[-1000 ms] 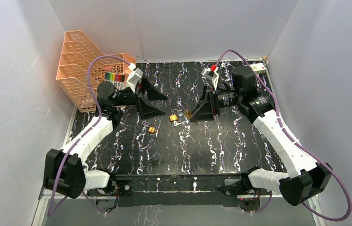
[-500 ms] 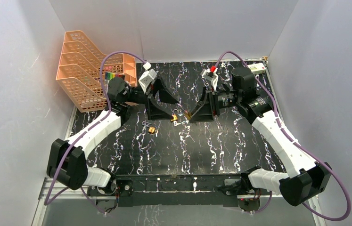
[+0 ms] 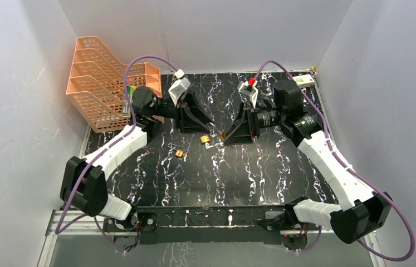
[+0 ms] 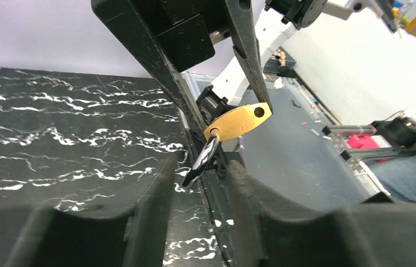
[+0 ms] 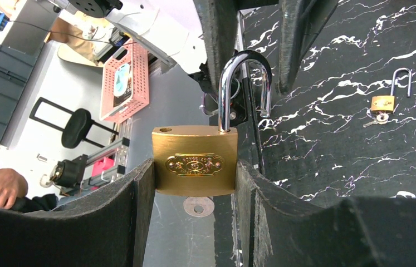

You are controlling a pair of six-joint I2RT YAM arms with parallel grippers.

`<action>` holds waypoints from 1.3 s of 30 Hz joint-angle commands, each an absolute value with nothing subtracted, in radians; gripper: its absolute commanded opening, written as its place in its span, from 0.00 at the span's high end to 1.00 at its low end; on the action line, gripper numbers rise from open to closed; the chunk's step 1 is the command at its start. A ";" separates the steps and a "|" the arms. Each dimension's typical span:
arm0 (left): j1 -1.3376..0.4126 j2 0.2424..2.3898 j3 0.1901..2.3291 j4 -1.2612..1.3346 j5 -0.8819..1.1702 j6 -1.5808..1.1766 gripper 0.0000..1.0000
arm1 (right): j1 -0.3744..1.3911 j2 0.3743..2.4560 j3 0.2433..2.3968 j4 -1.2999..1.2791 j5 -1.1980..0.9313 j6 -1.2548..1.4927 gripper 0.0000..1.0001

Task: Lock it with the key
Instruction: Pick up the lock from the center of the board, then lock the lock.

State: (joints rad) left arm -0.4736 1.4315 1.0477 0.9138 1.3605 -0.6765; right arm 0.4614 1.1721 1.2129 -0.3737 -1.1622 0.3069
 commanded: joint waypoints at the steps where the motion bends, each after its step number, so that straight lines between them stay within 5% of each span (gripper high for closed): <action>1: -0.484 1.442 1.117 0.956 1.408 -0.685 0.74 | 0.468 1.144 1.215 -0.347 -1.193 0.295 0.89; 3: -0.486 1.458 1.137 0.957 1.424 -0.704 1.00 | 0.468 1.144 1.216 -0.347 -1.195 0.295 0.89; 8: -0.491 1.477 1.157 0.959 1.460 -0.722 1.00 | 0.468 1.148 1.224 -0.378 -1.184 0.274 0.83; 12: -0.506 1.514 1.202 0.957 1.565 -0.796 1.00 | 0.468 1.165 1.268 -0.472 -1.160 0.213 0.44; 23: -0.520 1.520 1.249 0.954 1.594 -0.863 1.00 | 0.468 1.146 1.363 -0.393 -0.960 0.227 0.03; 27: -0.510 1.488 1.250 1.071 1.479 -0.917 1.00 | 0.468 1.059 1.254 -0.184 -0.836 0.314 0.01; 32: -0.453 1.467 1.125 1.520 1.086 -1.090 1.00 | 0.468 0.918 1.074 0.185 -0.734 0.404 0.01; 39: -0.450 1.499 1.119 1.635 0.869 -1.116 1.00 | 0.468 0.956 1.124 0.324 -0.778 0.417 0.02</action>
